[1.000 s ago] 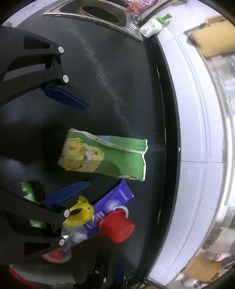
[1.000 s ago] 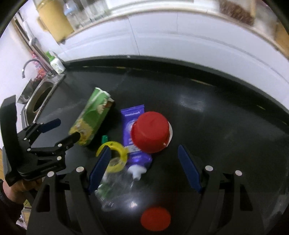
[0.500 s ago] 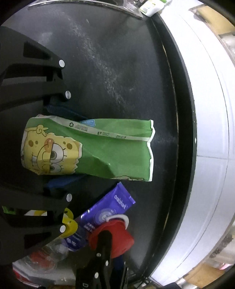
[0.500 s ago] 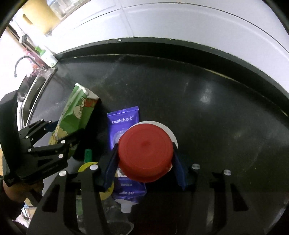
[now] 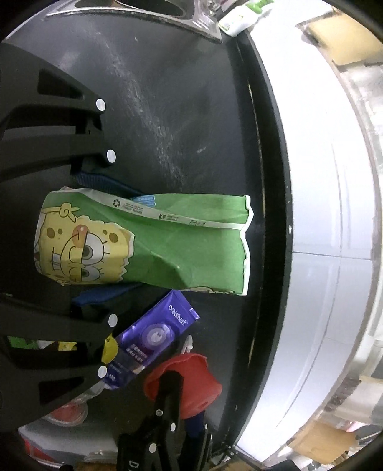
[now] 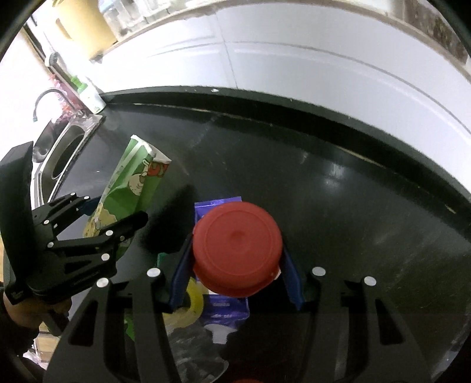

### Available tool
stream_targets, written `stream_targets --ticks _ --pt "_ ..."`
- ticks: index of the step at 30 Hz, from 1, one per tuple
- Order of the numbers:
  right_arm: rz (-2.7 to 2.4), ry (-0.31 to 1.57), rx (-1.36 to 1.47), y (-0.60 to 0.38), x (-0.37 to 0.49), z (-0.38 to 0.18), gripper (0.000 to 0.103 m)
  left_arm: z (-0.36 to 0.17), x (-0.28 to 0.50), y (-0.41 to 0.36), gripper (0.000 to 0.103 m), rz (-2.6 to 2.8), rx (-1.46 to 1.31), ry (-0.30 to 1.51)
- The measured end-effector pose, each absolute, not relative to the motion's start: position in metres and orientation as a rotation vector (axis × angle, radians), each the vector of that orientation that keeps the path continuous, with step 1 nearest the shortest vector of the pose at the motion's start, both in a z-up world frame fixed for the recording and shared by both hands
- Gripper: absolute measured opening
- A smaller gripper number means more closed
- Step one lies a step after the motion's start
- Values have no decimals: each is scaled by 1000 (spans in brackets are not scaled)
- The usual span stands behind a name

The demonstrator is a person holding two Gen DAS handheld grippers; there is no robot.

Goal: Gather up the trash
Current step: 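Grasp the green SpongeBob bag with the left tool while the right tool grasps the red cap, then carry the green bag and red cap down over the black bin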

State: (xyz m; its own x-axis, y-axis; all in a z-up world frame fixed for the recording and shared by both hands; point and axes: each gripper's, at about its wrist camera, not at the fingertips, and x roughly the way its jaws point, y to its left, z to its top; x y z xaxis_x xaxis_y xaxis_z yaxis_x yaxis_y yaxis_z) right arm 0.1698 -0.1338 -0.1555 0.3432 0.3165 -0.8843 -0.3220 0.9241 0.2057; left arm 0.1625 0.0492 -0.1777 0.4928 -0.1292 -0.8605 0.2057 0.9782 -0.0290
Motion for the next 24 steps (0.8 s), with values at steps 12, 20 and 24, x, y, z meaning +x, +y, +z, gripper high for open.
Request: stream_targets --ticks 12,20,24 --pt "549 1073 -96 -78 130 -114 54 -139 87 93 53 -58 32 988" --pt "731 1052 -200 8 83 -102 54 -127 -2 178 53 154 -58 974" --pt "851 1043 -260 65 52 -99 54 -127 -50 221 53 278 -103 977"
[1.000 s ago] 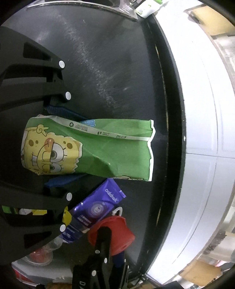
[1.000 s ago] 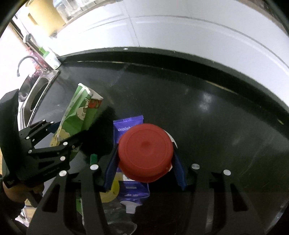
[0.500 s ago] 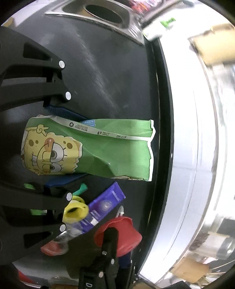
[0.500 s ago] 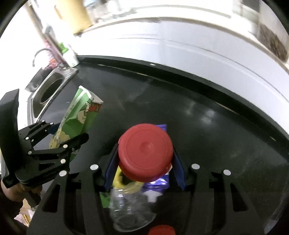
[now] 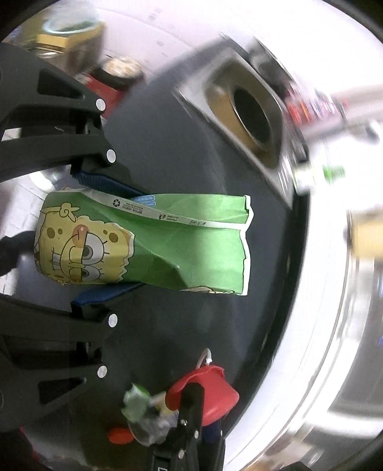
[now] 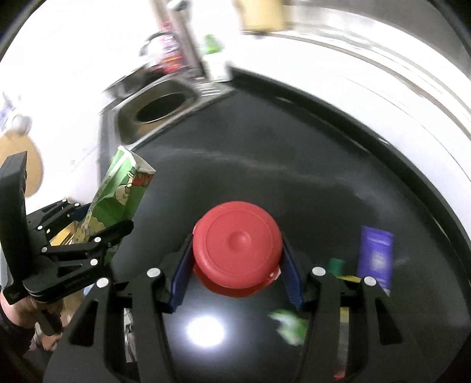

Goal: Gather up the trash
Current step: 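Carry the green bag and red cap down over the black bin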

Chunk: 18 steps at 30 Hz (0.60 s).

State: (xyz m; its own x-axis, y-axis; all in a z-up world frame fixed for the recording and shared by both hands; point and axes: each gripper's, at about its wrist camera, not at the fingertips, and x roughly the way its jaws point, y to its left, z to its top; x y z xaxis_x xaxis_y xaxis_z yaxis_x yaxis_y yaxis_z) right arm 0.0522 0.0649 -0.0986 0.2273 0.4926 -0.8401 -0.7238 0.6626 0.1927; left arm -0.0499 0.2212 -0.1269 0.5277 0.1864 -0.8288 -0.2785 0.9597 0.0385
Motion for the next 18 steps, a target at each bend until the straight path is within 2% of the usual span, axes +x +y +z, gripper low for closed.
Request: stream_targets --ticks 6,18 --pt "1032 1030 -353 147 -2 -95 54 -126 -136 291 53 477 -201 977" --pt "1343 1012 -529 295 -124 -99 54 -134 -281 374 53 775 -362 975"
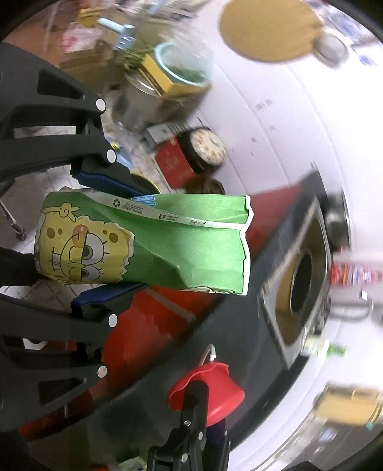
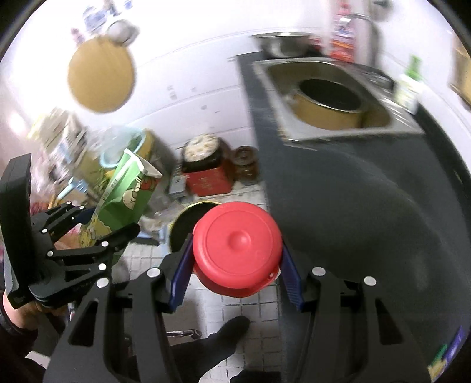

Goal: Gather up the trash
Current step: 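Carry the green bag and red cap down over the black bin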

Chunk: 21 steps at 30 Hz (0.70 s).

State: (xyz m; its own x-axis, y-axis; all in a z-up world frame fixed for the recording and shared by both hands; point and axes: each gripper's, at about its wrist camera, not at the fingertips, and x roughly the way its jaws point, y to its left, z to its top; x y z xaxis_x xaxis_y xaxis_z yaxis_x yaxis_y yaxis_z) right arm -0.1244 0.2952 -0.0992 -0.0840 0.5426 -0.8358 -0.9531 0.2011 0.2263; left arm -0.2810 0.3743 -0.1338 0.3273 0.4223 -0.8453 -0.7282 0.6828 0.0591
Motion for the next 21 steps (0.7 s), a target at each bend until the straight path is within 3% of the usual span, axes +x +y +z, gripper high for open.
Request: stream_targets --ticks 13,21 --pt "1480 1053 -648 396 -196 -137 54 -174 -337 424 53 877 -472 1008" --pt "1468 1128 -687 441 -204 -208 54 -253 -346 457 53 877 -555 1032"
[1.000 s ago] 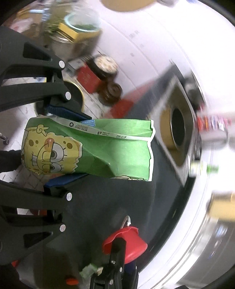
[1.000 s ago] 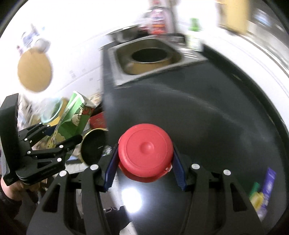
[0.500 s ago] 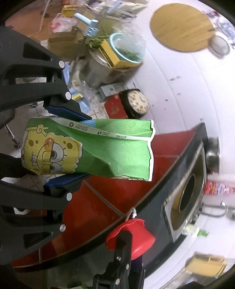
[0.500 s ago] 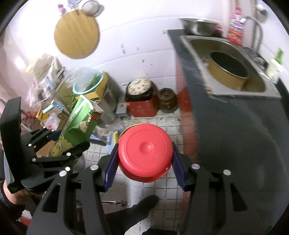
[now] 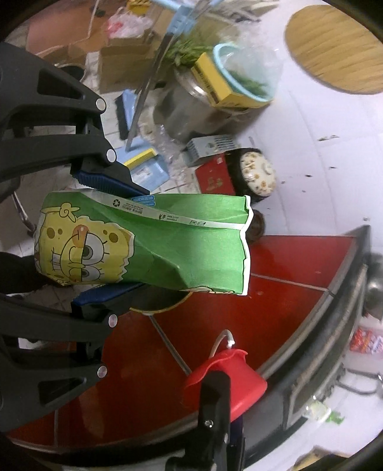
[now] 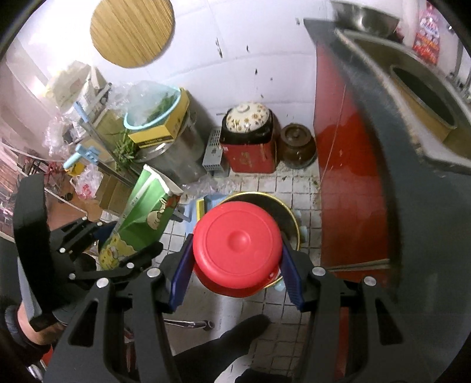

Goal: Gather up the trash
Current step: 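Carry the green bag and red cap down over the black bin, then open both tools to release bag and cap into the bin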

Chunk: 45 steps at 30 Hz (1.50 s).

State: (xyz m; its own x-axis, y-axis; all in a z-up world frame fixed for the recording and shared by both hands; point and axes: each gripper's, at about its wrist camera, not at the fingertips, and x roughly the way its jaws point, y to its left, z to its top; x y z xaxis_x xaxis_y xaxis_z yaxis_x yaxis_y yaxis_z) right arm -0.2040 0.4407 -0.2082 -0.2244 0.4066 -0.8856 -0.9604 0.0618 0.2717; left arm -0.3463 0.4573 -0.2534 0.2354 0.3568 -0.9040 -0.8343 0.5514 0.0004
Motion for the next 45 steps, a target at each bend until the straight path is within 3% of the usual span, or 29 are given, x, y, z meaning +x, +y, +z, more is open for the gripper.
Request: stream_targets --ticks 10,19,21,22,23,24,25,35,42,45 --pt "1413 1246 -716 484 -202 -316 54 -382 -340 488 53 844 -651 1115" --pt "1402 1274 -755 500 -202 -360 54 -419 -329 497 54 831 -677 1123" --pt "1407 1270 -757 501 -202 -363 54 -420 -329 499 56 827 -685 1112" --pt "1402 1272 -758 501 -202 -363 54 -420 -329 501 64 833 -683 1110" --pt "1400 1276 -763 503 -202 -365 61 -422 -329 502 82 840 -682 1113" --pt "1398 1277 -764 504 -202 -365 79 -421 -329 503 87 867 -674 1116" --pt "1399 1267 -754 504 -202 -363 82 -420 -330 503 88 870 -678 1105" --pt "1434 1242 -736 504 -204 -341 83 -401 -338 499 88 888 -673 1092" --pt "1448 1191 -692 479 -196 -274 83 -344 -331 484 88 873 -609 1060" --pt "1435 1161 -629 456 -185 -230 83 -296 -321 469 88 857 -543 1026"
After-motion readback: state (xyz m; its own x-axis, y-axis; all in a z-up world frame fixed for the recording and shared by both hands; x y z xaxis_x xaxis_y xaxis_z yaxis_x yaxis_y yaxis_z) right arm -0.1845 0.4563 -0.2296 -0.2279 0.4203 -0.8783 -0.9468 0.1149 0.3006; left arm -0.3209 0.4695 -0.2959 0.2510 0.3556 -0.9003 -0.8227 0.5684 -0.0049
